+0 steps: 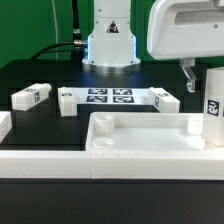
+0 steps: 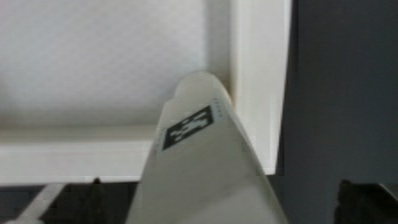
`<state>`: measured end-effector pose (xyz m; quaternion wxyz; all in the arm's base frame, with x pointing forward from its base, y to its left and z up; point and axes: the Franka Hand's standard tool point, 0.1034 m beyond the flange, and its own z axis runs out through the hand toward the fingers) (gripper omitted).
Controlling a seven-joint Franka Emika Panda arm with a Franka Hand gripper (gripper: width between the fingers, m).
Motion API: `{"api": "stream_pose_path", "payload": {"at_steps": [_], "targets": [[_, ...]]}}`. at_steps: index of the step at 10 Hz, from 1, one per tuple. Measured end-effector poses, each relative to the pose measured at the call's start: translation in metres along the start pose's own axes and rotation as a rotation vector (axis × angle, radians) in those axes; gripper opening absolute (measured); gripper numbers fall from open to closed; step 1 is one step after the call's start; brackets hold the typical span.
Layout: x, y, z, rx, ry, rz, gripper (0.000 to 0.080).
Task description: Assemble desk
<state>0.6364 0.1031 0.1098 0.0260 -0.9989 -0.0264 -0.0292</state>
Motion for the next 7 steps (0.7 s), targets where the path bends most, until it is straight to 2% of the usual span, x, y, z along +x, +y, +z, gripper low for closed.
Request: {"api": "stream_pose_path", "payload": {"at_steps": [5, 7], "targets": [[0.0002, 0.0038, 0.0019, -0.016, 0.014, -0.285, 0.0649], [0.0002, 0.0037, 0.002, -0.016, 0.014, -0.282, 0.0391]]}}
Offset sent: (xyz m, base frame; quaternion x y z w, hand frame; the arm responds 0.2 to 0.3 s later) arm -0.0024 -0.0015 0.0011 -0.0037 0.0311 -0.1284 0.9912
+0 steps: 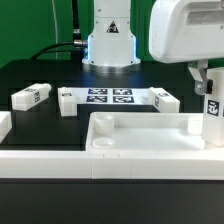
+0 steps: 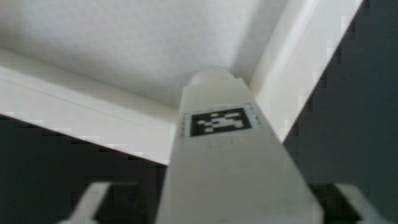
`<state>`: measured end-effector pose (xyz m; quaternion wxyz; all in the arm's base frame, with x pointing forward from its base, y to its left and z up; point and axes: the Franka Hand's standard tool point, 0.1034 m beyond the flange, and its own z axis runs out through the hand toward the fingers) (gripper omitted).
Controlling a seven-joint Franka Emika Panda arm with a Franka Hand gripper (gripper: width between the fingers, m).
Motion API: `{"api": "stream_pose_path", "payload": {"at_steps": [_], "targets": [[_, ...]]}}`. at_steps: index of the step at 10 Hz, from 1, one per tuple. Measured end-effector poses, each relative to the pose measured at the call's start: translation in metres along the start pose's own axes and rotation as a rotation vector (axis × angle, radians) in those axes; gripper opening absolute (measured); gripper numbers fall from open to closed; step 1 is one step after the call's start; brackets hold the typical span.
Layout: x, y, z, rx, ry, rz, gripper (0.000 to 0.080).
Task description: Assemble desk
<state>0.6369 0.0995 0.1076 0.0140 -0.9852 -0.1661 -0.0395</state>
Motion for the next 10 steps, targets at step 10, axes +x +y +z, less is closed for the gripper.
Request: {"api": "stream_pose_path", "payload": {"at_steps": [10], "targets": [[-0.0016, -0.0024, 0.0012, 0.015, 0.029, 0.502, 0.0289]]}}
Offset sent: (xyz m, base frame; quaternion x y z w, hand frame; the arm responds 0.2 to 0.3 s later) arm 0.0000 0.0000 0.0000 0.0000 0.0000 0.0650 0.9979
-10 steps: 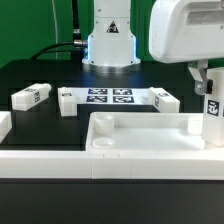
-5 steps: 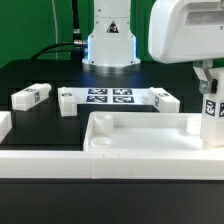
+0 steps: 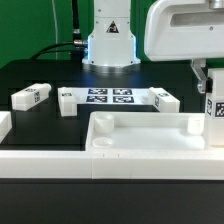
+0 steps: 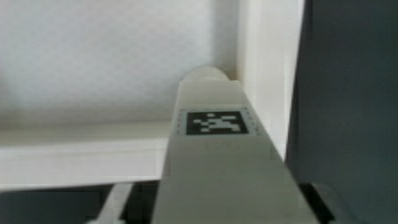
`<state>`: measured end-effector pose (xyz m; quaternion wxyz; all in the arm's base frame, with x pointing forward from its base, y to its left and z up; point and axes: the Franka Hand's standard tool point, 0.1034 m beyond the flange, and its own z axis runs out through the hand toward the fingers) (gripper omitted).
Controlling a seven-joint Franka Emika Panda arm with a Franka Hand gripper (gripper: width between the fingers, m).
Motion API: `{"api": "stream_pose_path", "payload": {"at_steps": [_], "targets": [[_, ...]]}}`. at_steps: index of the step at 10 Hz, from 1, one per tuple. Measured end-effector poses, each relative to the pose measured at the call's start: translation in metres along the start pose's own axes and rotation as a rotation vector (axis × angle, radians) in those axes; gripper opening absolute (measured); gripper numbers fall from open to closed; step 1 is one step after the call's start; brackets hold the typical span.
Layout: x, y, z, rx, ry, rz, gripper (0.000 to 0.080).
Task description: Assemble desk
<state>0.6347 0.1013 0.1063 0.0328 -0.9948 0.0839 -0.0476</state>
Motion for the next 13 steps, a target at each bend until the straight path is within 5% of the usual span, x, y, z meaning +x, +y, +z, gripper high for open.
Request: {"api": "stream_pose_path", "payload": {"at_steps": [10, 13], "targets": [[0.0011, 0.0027, 0.0005, 0.02, 0.007, 0.82, 0.0291], [0.0014, 0.0036, 0.0005, 0.011, -0.005, 0.816, 0.0291]]}}
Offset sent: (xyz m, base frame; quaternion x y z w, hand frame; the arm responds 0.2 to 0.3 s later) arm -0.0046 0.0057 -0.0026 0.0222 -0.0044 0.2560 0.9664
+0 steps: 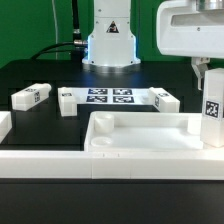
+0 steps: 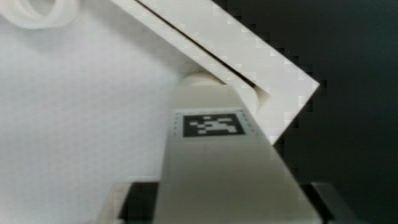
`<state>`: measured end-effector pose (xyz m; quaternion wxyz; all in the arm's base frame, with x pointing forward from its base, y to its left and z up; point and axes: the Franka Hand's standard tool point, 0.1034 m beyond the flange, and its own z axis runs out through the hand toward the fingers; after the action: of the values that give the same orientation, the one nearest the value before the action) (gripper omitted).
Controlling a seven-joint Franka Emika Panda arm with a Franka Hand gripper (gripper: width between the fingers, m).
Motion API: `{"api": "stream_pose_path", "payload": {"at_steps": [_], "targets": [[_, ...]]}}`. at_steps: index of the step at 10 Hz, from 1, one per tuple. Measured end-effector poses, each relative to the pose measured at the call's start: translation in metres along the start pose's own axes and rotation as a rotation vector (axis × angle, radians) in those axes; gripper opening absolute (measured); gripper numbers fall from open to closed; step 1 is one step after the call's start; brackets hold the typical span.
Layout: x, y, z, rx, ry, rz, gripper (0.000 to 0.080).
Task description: Assemble desk
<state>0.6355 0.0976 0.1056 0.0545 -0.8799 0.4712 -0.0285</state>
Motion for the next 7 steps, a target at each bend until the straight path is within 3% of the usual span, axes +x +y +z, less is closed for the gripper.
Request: {"api": "stream_pose_path", "payload": {"at_steps": [1, 2, 3, 4, 7], "targets": [[-0.0001, 0.0, 0.0001, 0.0, 0.0, -0.035, 0.0291], [-0.0002, 0.0, 0.0002, 0.0, 0.0, -0.038, 0.0468], [0.0004, 0.0007, 0.0, -0.006, 0.0, -0.138, 0.0468], [-0.0008, 0.0001, -0.0006, -0.012, -0.006, -0.242, 0.0607], [-0.0021, -0.0024, -0.0008, -0.012, -0.005, -0.527, 0.0647]]}}
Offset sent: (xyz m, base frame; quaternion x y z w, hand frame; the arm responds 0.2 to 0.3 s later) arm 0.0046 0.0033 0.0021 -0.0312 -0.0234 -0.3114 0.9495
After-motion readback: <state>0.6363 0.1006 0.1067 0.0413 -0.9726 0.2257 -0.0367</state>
